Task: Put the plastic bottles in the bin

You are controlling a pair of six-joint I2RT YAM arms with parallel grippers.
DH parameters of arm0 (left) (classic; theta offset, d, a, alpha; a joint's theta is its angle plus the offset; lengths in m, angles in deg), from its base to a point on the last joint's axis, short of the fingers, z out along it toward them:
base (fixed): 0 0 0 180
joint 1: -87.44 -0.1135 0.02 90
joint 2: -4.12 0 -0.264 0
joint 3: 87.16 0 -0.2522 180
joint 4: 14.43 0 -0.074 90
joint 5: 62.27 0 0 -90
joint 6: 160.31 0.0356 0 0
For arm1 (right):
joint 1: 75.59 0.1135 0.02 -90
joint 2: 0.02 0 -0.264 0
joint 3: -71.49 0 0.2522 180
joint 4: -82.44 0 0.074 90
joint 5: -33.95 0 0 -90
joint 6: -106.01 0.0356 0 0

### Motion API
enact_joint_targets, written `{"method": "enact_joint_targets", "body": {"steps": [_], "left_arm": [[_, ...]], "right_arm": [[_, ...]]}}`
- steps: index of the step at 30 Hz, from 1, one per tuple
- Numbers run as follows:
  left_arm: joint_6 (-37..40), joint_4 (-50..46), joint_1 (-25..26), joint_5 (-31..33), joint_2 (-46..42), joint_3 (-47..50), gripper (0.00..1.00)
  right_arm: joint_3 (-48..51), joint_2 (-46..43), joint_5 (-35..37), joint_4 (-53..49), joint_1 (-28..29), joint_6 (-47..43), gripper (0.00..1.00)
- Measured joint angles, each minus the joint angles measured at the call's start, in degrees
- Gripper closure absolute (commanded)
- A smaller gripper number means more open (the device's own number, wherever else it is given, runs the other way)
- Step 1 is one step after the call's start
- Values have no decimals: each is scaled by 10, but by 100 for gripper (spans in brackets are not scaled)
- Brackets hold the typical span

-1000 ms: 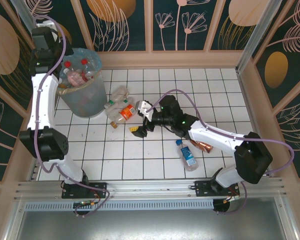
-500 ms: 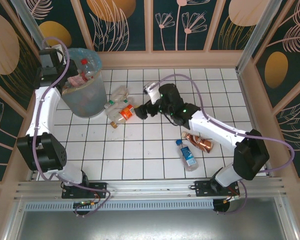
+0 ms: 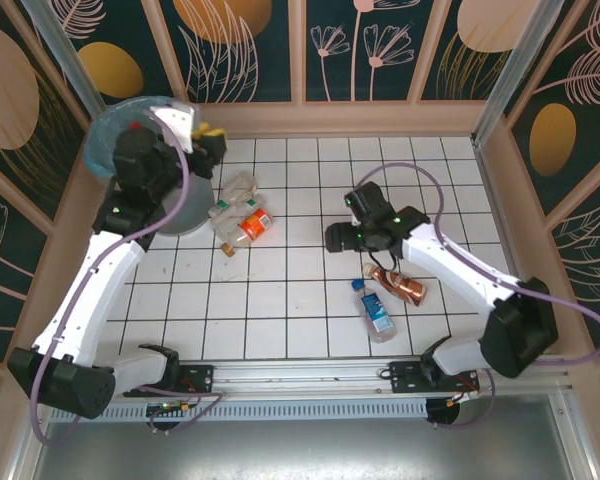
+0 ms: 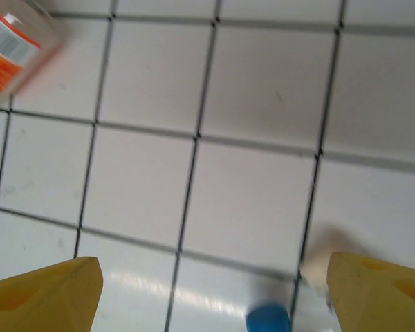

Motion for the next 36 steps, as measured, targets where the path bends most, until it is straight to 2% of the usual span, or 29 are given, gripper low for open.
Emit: {"method": "enact_joint_targets", "body": {"steps": [5,9,13,16,25,29,36], "left_arm": [[88,2,64,-71,3,73,43],[184,-19,114,-162,7,123,34],[266,-38,136,-255,7,157,33],[295,-43,136,-283,5,162,33],[316,-40,136,-285,-3,162,39],[269,-30,136,-249,2,155,42],[138,-30,136,-133,46,68,40]], "right_arm": [[45,-80,16,-86,30,78,16],[100,-110,13,-113,60,136,16],[162,-114,-2,-98,81,175,16],[196,-107,-7,-84,87,193,17],[245,-76,-21,-10,88,204,30],[252,-64,-26,9,88,199,38],[244,-57,-37,22,89,167,41]]}}
